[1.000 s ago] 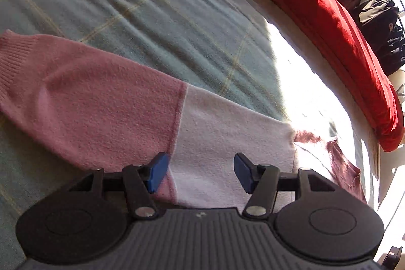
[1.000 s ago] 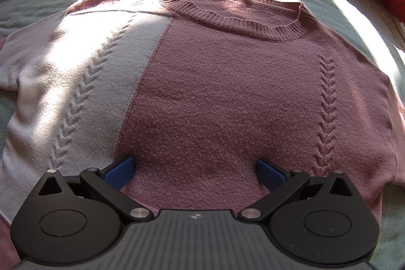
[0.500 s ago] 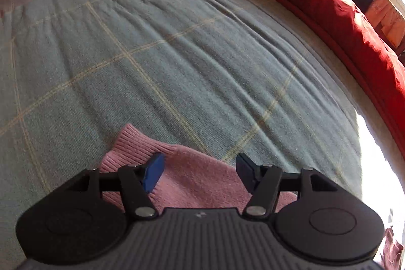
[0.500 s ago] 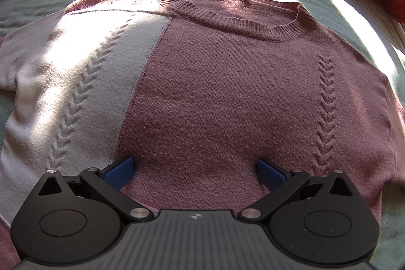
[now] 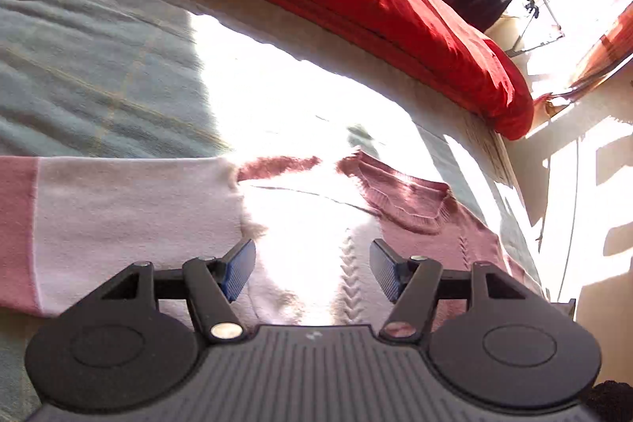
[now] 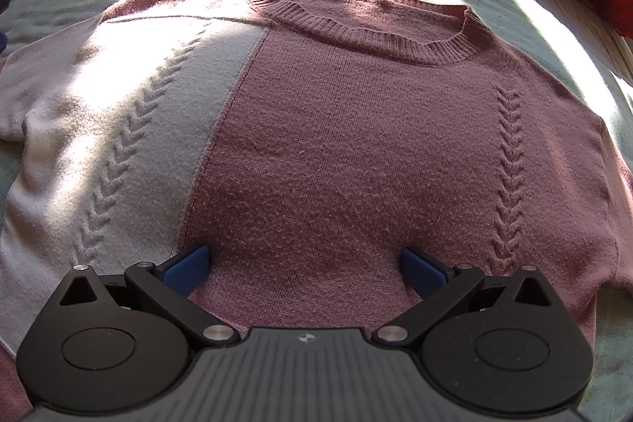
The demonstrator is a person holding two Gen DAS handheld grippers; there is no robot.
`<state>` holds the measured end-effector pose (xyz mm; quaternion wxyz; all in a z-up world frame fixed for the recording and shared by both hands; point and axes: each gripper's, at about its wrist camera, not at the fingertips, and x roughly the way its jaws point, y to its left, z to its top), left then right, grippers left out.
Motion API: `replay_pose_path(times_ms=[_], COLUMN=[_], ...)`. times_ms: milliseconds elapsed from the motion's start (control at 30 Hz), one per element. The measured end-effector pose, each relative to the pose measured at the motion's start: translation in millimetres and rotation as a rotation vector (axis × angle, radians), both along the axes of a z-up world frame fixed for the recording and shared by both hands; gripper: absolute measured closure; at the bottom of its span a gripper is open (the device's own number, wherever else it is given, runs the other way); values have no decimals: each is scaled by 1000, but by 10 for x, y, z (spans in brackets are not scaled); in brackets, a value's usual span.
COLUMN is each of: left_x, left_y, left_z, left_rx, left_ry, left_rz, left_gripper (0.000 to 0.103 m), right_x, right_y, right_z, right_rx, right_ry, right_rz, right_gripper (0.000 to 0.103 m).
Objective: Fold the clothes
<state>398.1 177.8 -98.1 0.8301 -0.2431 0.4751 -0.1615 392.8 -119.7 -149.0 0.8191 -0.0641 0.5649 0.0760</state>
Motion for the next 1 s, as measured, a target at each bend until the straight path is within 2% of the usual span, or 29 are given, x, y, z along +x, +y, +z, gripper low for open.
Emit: replay_pose_path(times_ms=[133, 233, 333, 400, 467, 533, 633, 733, 833, 900, 1000], left_x=[-18, -51, -47, -14, 71, 219, 452, 687, 906, 1004, 1067], left_y=[-348, -310, -245, -249, -302, -376, -465, -488, -414, -370, -441], left_z=[-334, -545, -432, -291, -156, -97, -169, -360, -572, -591, -525], left_rx=[47, 81, 71, 90, 127, 169, 233, 278, 269, 248, 276], left_ry=[84, 149, 172, 150, 101, 63, 38, 58, 77, 69, 74], left_rz=[-62, -54, -33, -34, -46, -66, -67, -47, -15, 12, 2], left_gripper=[37, 43, 43, 43, 37, 36, 36, 36, 36, 35, 35], right_x=[-15, -27, -36, -18, 0, 4, 16, 38, 59, 39, 8], right_y=[-7, -24, -38, -33, -41, -69, -166, -315, -518, -620, -737], right_z=[1, 4, 12, 34, 80, 136, 247, 317, 326, 312, 279], right_rx=[4, 13, 18, 15, 17, 24, 35, 56, 60, 58, 54], right_ry=[-10, -16, -11, 8, 23, 18, -15, -36, -39, -39, -38], right_rz=[3, 10, 28, 51, 62, 61, 38, 2, -50, -77, -108], right_gripper=[0, 0, 0, 0, 0, 0, 0, 0, 0, 0, 0])
